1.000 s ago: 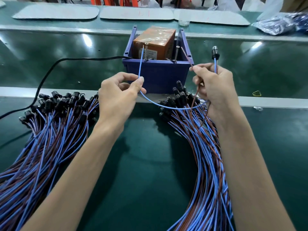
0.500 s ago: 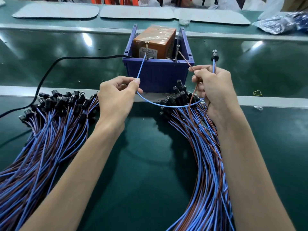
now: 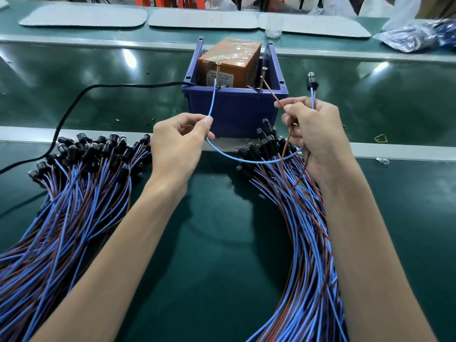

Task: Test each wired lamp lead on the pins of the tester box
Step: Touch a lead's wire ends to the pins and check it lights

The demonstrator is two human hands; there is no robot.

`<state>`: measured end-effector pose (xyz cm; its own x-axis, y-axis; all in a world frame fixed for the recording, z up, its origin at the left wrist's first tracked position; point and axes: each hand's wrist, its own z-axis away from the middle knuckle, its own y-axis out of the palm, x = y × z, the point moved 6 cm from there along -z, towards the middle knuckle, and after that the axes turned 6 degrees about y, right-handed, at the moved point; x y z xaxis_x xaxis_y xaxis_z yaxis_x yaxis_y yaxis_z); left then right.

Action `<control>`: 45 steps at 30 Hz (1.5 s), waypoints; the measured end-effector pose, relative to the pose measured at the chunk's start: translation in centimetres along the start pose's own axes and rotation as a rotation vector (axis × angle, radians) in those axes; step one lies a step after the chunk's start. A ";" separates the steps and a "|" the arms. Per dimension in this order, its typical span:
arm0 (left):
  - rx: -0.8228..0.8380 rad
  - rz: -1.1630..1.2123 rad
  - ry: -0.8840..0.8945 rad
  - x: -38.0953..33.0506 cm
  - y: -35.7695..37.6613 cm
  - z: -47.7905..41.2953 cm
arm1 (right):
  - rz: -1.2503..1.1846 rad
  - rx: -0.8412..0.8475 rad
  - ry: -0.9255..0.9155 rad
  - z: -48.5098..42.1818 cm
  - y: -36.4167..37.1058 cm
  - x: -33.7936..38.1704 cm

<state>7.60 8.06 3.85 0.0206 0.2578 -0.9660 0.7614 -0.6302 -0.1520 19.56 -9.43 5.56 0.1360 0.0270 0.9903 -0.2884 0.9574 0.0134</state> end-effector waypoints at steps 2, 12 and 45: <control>0.004 -0.004 0.002 0.0 0.0 0.0 | 0.003 0.003 -0.004 0.0 0.0 0.1; 0.028 -0.009 0.021 -0.2 0.3 0.0 | 0.019 0.022 -0.011 0.1 0.2 0.1; 0.102 -0.028 0.053 -0.5 0.8 0.4 | 0.020 0.091 0.003 0.6 0.3 0.4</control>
<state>7.98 7.15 4.17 0.0362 0.3128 -0.9491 0.6925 -0.6926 -0.2019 18.97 -9.29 6.02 0.1317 0.0472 0.9902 -0.3761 0.9266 0.0059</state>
